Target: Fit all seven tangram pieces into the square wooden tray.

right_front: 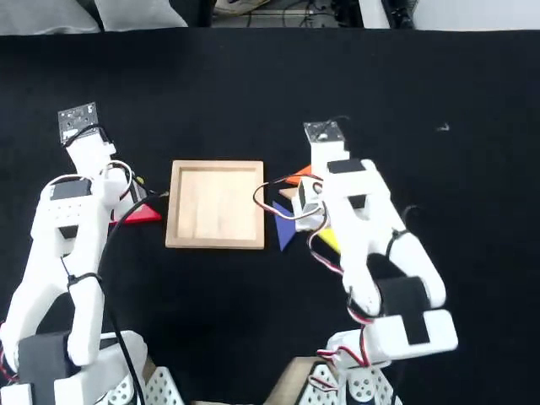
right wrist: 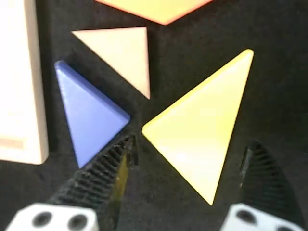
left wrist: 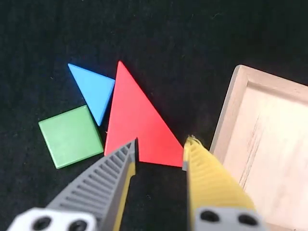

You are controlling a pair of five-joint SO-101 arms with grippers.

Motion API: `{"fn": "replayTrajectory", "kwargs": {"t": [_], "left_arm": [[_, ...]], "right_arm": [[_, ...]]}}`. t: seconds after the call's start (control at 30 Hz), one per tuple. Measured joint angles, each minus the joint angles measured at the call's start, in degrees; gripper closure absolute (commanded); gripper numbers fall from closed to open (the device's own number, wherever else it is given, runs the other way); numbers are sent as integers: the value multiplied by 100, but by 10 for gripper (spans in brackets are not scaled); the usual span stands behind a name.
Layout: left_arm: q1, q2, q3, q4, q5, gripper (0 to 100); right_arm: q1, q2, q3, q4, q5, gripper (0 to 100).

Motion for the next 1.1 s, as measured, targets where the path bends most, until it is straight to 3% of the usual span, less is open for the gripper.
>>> {"fn": "replayTrajectory", "kwargs": {"t": [0.63,1.1], "left_arm": [[0,0,0,-35,0,833],[0,0,0,-35,0,833]], "right_arm": [[70,809,-448,-53,0,658],[70,897,-554,-44,-527,670]]}}
